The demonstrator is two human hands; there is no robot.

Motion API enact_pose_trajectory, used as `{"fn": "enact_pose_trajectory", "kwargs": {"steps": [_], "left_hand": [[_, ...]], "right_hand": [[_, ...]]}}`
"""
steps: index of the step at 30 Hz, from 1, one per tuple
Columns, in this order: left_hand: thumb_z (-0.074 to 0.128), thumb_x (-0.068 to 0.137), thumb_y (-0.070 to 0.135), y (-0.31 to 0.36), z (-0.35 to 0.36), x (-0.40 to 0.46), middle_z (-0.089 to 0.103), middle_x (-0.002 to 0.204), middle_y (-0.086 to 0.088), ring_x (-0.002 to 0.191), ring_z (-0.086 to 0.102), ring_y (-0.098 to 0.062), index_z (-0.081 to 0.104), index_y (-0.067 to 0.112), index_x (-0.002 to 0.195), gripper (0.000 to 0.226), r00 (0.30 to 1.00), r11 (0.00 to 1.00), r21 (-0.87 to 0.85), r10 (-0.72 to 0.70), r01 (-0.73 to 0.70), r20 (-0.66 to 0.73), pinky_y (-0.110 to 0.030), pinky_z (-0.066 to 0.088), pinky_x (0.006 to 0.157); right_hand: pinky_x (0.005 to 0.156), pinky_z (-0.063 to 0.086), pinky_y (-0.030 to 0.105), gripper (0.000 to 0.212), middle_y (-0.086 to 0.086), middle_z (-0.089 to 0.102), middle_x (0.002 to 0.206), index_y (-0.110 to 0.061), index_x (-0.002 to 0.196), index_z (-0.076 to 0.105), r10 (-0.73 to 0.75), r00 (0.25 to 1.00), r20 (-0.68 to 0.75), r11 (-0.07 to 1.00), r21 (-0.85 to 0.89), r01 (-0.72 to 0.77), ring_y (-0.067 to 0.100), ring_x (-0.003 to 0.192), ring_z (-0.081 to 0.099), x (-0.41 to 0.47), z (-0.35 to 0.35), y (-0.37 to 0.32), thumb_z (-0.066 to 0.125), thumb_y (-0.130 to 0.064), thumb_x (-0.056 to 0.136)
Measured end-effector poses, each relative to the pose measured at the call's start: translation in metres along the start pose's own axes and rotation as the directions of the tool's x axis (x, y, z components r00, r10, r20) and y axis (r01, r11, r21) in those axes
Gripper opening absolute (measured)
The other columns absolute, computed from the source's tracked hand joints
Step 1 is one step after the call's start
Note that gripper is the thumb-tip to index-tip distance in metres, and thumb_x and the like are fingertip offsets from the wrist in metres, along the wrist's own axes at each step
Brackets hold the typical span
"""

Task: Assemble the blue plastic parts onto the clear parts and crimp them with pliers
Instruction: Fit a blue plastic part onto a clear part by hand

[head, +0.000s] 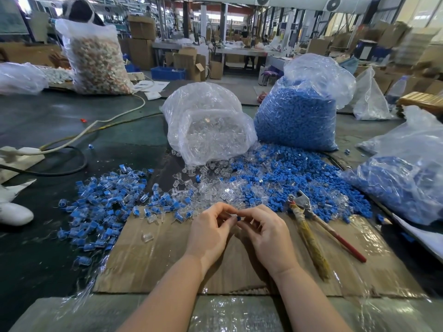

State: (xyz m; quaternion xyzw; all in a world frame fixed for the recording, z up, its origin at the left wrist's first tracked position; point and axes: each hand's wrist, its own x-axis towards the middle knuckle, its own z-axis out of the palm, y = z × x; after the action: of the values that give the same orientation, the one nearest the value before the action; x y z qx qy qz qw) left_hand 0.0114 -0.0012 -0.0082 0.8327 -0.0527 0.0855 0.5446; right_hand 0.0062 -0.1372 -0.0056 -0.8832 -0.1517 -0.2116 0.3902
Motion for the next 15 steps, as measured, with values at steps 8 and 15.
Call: {"fn": "enact_pose_trajectory", "kwargs": {"steps": [8,15], "left_hand": [[0.064,0.086,0.011,0.0012,-0.0001,-0.0002,0.066,0.08,0.008,0.074,0.062,-0.002,0.062,0.029,0.084,0.018,1.0,0.999,-0.046,-0.007,0.007,-0.012,-0.015,0.051,0.069],[0.065,0.085,0.011,0.0014,-0.0001,0.0002,0.066,0.08,0.007,0.074,0.063,-0.002,0.063,0.026,0.086,0.016,1.0,0.998,-0.056,-0.015,0.014,-0.012,-0.014,0.051,0.069]], "right_hand": [[0.075,0.048,0.028,0.009,-0.011,0.062,0.084,-0.018,0.089,0.069,0.007,1.0,-0.007,0.999,-0.031,-0.008,0.008,0.081,0.057,-0.0004,-0.0011,-0.0018,0.071,-0.017,0.081],[0.072,0.05,0.031,0.01,-0.01,0.063,0.082,-0.017,0.088,0.07,-0.001,1.0,-0.015,1.0,-0.025,0.0,0.01,0.078,0.057,0.0,-0.0006,-0.0017,0.072,-0.014,0.079]]}}
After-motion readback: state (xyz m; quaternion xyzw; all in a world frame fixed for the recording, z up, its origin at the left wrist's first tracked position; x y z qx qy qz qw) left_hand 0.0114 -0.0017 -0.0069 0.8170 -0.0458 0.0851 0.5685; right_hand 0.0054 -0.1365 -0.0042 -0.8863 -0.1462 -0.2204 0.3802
